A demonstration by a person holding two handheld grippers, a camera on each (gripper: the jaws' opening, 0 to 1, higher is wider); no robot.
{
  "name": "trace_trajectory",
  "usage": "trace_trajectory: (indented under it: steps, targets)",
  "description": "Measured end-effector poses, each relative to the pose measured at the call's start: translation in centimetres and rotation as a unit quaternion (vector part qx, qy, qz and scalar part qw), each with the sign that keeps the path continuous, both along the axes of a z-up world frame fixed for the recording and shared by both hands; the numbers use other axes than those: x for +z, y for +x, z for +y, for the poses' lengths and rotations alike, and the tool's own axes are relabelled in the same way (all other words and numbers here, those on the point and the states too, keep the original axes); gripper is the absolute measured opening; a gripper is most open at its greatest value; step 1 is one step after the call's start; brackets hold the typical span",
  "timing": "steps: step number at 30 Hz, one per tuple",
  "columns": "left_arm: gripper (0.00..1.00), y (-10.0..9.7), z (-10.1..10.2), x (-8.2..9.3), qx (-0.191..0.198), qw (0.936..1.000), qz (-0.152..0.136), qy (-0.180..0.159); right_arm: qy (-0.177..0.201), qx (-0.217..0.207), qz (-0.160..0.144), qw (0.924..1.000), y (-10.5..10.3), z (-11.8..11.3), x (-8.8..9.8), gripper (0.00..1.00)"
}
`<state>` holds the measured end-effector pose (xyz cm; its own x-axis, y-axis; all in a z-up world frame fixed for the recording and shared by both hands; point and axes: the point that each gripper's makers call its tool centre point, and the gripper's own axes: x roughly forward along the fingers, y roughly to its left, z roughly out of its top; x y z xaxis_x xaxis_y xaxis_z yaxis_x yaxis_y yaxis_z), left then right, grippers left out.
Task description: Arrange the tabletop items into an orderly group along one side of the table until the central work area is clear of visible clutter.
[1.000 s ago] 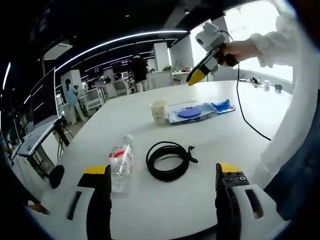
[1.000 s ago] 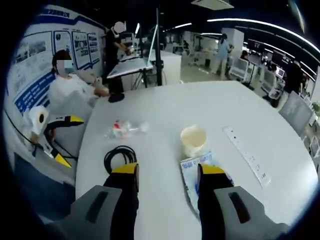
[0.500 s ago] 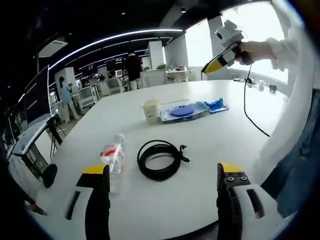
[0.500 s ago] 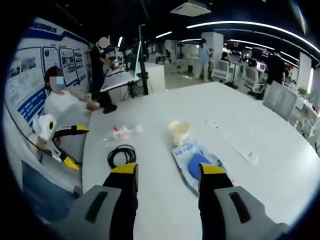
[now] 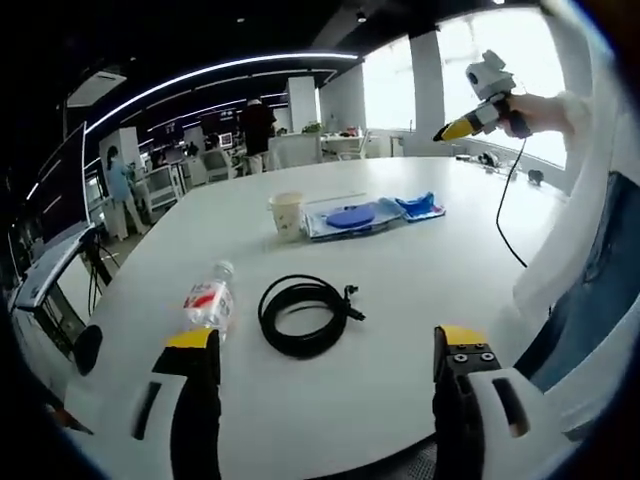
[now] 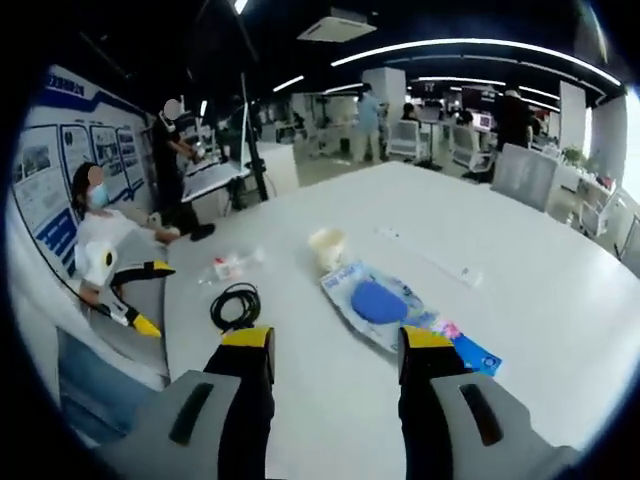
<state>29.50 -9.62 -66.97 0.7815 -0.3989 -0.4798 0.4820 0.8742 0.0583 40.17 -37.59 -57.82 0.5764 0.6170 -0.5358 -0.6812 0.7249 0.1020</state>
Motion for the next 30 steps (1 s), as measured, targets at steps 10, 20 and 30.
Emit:
trace_trajectory:
  steps: [10,20,30]
  targets:
    - [0.9,-0.1,0.0,-0.3,0.005,0.9999,0.013,0.001,0.01,-0.023,0.026,0.9994,-1.5,-1.7,-1.8,0.5]
    - [0.89,0.2,0.6,-0.2,0.017,0.9998,0.012,0.007,0.036,-0.035,0.037,0.9981,-1.7,-0.7,-2.0,0.5]
    - [0.83,2.1,2.6,0.6,0.086,0.9952,0.028,-0.037,0.058,-0.073,0.052,0.9943,-2.1,-2.1,-2.7,0.5]
